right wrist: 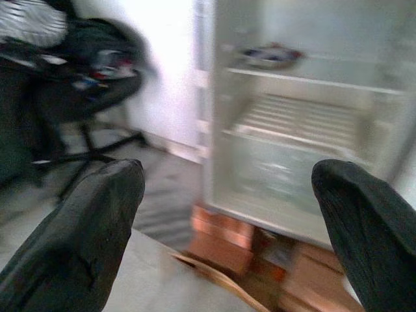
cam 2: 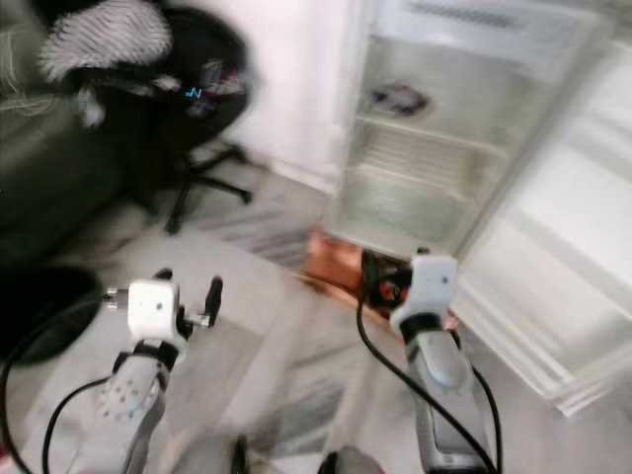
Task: Restocking fridge
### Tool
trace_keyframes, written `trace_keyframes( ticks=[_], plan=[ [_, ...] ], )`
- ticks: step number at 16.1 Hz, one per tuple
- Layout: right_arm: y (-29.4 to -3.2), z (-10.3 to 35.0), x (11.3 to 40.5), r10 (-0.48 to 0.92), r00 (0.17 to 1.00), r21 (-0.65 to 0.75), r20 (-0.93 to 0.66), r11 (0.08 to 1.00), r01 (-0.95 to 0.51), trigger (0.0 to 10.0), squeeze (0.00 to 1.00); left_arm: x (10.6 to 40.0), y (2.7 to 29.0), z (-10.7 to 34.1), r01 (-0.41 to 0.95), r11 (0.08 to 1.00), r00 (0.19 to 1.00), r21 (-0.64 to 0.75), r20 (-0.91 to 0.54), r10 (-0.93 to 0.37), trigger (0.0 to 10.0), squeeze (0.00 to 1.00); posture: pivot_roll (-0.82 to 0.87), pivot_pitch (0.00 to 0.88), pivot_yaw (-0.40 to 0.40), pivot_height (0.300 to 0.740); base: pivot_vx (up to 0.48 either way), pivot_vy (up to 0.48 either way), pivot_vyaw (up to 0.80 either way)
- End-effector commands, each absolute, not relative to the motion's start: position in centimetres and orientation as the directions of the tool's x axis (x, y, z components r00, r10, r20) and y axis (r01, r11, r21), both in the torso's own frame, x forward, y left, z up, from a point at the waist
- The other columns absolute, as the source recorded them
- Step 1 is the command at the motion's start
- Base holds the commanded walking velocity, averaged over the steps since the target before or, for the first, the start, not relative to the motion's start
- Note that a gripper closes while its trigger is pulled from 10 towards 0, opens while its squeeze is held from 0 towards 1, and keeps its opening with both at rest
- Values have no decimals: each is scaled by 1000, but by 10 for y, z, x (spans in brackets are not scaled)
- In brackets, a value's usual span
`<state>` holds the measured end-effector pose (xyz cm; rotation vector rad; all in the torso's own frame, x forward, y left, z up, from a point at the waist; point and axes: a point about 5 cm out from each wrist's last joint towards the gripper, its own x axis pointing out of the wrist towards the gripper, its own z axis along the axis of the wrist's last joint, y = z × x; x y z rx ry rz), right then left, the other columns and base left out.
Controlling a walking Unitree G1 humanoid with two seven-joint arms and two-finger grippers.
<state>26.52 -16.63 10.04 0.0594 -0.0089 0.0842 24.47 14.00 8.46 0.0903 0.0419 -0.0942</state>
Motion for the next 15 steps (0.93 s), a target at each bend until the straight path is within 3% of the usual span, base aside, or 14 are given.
trace_keyframes(
  ticks=[1,8,15],
  plan=[
    [-164,104,267,91,996,66,23,993,-93,10000,0,247,143,89,87,991,996,103,-32,-85,10000,0,156,133,-75,740,0,0,0],
    [-164,102,267,98,995,60,15,993,-99,10000,0,246,139,87,111,988,993,112,-41,-107,10000,0,151,136,-78,740,0,-209,0],
    [-164,101,271,115,993,46,12,992,-116,10000,0,244,137,86,122,984,992,126,-44,-117,10000,0,158,131,-82,740,0,-454,0]
  ],
)
